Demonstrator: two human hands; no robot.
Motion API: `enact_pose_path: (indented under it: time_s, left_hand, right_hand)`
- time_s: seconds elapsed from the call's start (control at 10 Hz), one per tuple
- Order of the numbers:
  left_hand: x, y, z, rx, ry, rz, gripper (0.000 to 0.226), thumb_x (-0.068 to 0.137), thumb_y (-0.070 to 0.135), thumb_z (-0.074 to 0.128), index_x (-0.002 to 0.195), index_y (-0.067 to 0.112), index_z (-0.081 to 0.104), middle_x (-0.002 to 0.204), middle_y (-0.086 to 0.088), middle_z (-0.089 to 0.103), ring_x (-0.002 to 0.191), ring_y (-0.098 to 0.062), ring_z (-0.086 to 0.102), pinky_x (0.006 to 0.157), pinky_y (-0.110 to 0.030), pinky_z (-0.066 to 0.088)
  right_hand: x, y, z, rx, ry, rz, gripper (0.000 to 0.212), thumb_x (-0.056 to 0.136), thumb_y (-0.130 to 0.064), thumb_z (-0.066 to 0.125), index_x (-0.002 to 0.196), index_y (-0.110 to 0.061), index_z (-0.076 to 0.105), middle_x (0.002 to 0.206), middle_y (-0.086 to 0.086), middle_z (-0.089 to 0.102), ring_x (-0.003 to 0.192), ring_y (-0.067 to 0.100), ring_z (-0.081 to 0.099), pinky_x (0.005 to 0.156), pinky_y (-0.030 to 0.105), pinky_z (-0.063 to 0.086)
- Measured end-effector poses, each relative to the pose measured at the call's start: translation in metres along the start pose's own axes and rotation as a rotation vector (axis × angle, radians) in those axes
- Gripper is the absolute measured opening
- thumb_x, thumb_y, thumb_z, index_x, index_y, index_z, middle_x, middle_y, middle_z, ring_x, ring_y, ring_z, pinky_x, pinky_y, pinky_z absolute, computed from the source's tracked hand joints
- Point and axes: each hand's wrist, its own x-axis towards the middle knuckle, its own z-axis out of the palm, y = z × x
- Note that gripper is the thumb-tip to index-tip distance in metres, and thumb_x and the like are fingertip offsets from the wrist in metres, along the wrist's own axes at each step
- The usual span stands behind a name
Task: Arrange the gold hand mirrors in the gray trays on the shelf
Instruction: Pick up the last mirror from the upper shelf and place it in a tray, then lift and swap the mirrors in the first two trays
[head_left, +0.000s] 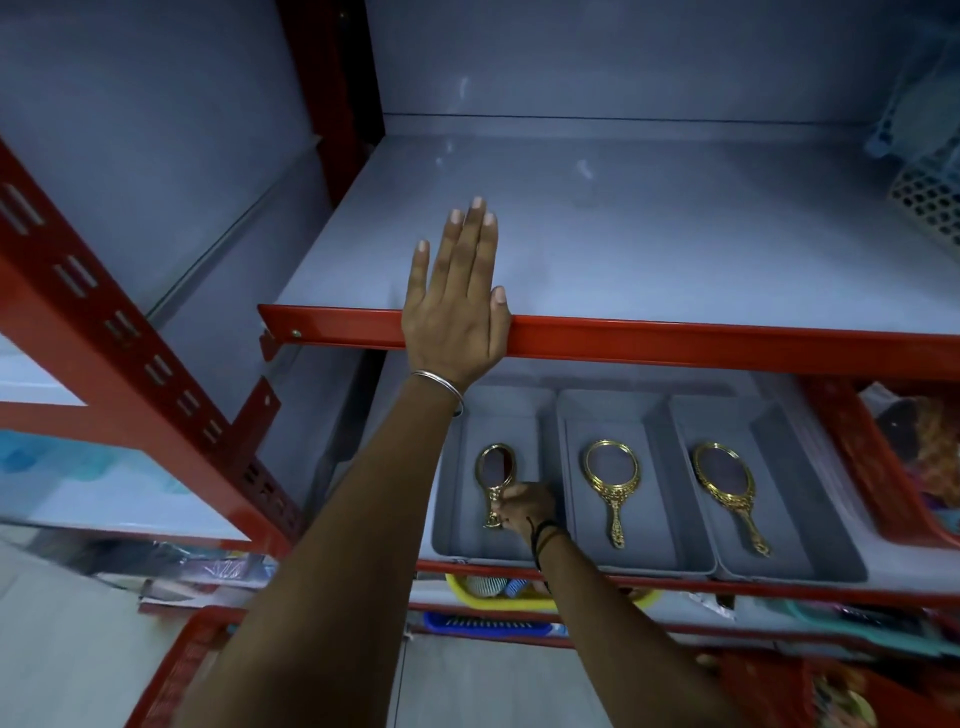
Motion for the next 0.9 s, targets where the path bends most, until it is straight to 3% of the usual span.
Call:
enact_pose_path:
  time_s: [0.1, 0.2, 0.3, 0.4, 0.5, 0.6, 0.7, 0.8, 0.9]
  left_hand:
    - [0.0, -0.001, 0.001, -0.013, 0.009, 0.006, 0.06, 0.089, 0.029, 0.031, 0.144, 0.006, 0.026, 0.15, -0.012, 0.041, 0.141, -0.02, 0.025, 0.119, -0.034, 0.005]
    - [-0.001, 0.0, 0.0, -0.024, 0.01, 0.01, 0.059, 0.089, 0.028, 0.031, 0.144, 0.006, 0.027, 0.15, -0.012, 0.041, 0.141, -0.02, 0.025, 0.119, -0.033, 0.006]
    - [-0.001, 0.0, 0.0, -0.03, -0.005, 0.012, 0.059, 0.089, 0.028, 0.031, 0.144, 0.006, 0.028, 0.15, -0.012, 0.041, 0.141, -0.02, 0.024, 0.119, -0.033, 0.006]
    - [-0.002, 0.001, -0.005, -0.067, -0.033, 0.011, 0.06, 0.088, 0.027, 0.033, 0.144, 0.006, 0.027, 0.15, -0.012, 0.04, 0.141, -0.02, 0.024, 0.119, -0.032, 0.004]
    - [0.003, 0.004, -0.012, -0.11, -0.023, 0.0, 0.061, 0.088, 0.026, 0.036, 0.145, 0.006, 0.025, 0.153, -0.012, 0.034, 0.143, -0.019, 0.019, 0.12, -0.031, 0.0]
    - [-0.021, 0.003, -0.017, -0.242, -0.028, 0.032, 0.067, 0.09, 0.029, 0.032, 0.151, 0.018, 0.004, 0.162, 0.005, -0.007, 0.148, -0.01, -0.006, 0.12, -0.032, -0.01]
    - [-0.069, 0.0, -0.014, -0.29, -0.11, 0.307, 0.064, 0.096, 0.03, 0.022, 0.15, 0.021, -0.008, 0.16, 0.008, -0.017, 0.148, -0.009, -0.01, 0.121, -0.035, -0.01]
    - [-0.139, 0.0, -0.002, -0.376, -0.293, 0.334, 0.057, 0.096, 0.025, 0.027, 0.151, 0.016, 0.013, 0.157, -0.01, 0.024, 0.148, -0.017, 0.012, 0.123, -0.035, 0.01]
    - [-0.177, 0.006, 0.004, -0.545, -0.569, -0.069, 0.053, 0.086, 0.006, 0.042, 0.139, 0.004, 0.037, 0.141, -0.02, 0.047, 0.13, -0.032, 0.045, 0.106, -0.039, 0.042]
  right_hand:
    - [0.001, 0.004, 0.004, -0.042, 0.027, -0.01, 0.006, 0.071, -0.009, 0.077, 0.069, -0.008, 0.072, 0.095, 0.018, 0.075, 0.095, 0.029, 0.071, 0.084, 0.043, 0.059]
    - [-0.008, 0.004, -0.001, -0.12, 0.073, -0.031, 0.036, 0.075, -0.018, 0.073, 0.047, -0.021, 0.051, 0.076, 0.009, 0.068, 0.081, 0.019, 0.066, 0.072, 0.025, 0.053]
    - [-0.011, 0.005, -0.005, -0.142, 0.082, -0.032, 0.037, 0.076, -0.019, 0.072, 0.047, -0.022, 0.051, 0.074, 0.003, 0.064, 0.081, 0.021, 0.067, 0.071, 0.028, 0.055]
    - [-0.012, 0.008, -0.009, -0.109, 0.044, -0.087, 0.022, 0.079, -0.013, 0.07, 0.058, -0.017, 0.064, 0.08, 0.004, 0.064, 0.085, 0.02, 0.065, 0.084, 0.033, 0.056]
    - [-0.019, 0.007, -0.017, -0.124, 0.004, -0.125, 0.012, 0.084, -0.01, 0.061, 0.087, -0.014, 0.072, 0.097, 0.012, 0.066, 0.094, 0.024, 0.062, 0.083, 0.023, 0.048]
    - [-0.022, 0.004, -0.021, -0.106, 0.042, -0.126, 0.028, 0.085, -0.009, 0.058, 0.062, -0.026, 0.056, 0.09, 0.007, 0.061, 0.088, 0.02, 0.055, 0.086, 0.03, 0.048]
    - [-0.021, 0.003, -0.027, -0.071, 0.07, -0.15, 0.022, 0.086, -0.01, 0.056, 0.067, -0.02, 0.06, 0.085, 0.005, 0.057, 0.087, 0.02, 0.054, 0.075, 0.026, 0.043]
    - [-0.023, -0.002, -0.034, -0.077, 0.04, -0.183, 0.019, 0.091, -0.007, 0.05, 0.084, -0.024, 0.052, 0.093, 0.002, 0.05, 0.082, 0.012, 0.05, 0.065, 0.013, 0.038]
    - [-0.02, -0.003, -0.034, -0.123, 0.052, -0.256, 0.025, 0.091, 0.002, 0.042, 0.102, -0.013, 0.058, 0.104, 0.009, 0.058, 0.102, 0.021, 0.055, 0.08, 0.026, 0.043]
